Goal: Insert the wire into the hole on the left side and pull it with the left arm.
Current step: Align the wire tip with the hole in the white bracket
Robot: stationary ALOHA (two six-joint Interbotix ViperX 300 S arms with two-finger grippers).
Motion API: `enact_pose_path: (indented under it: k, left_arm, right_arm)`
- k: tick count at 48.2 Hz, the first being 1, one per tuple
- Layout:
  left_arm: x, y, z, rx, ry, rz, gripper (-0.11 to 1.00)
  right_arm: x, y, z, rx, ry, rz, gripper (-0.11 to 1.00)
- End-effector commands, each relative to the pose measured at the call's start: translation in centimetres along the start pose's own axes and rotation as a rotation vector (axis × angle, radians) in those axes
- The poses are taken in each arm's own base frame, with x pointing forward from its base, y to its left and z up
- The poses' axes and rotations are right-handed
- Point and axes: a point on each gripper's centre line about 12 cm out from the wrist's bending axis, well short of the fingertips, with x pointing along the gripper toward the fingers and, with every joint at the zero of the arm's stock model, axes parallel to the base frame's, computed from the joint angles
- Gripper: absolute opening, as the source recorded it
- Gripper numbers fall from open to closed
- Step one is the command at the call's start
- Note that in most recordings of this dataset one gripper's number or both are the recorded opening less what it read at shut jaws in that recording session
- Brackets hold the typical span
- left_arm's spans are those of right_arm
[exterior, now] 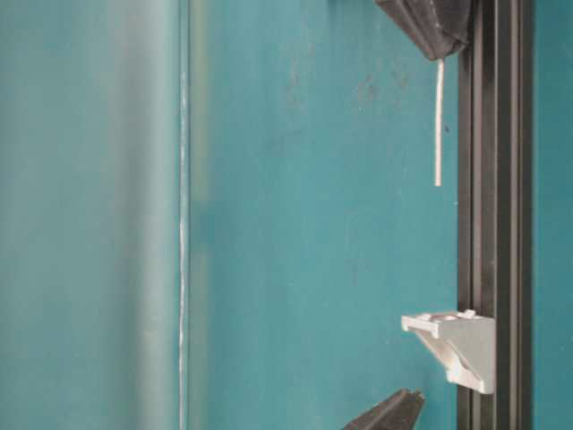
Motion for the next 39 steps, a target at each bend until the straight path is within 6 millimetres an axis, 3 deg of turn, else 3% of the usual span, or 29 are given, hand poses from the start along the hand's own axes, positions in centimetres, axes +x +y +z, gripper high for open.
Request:
enact_pose_path:
  k: [1,39]
  left_arm:
    - [0.17,-0.16,0.73,-0.003,-0.030,-0.004,0.67]
    - [0.39,-0.22,1.08,0.001,-0.042,-0.010,0.67]
  right_arm:
    - [0.04,0.48,0.68,0.010,-0.027,0.013,0.03]
    - [0.84,0.80,0.31,-0.021,-0.067,0.022,0.03]
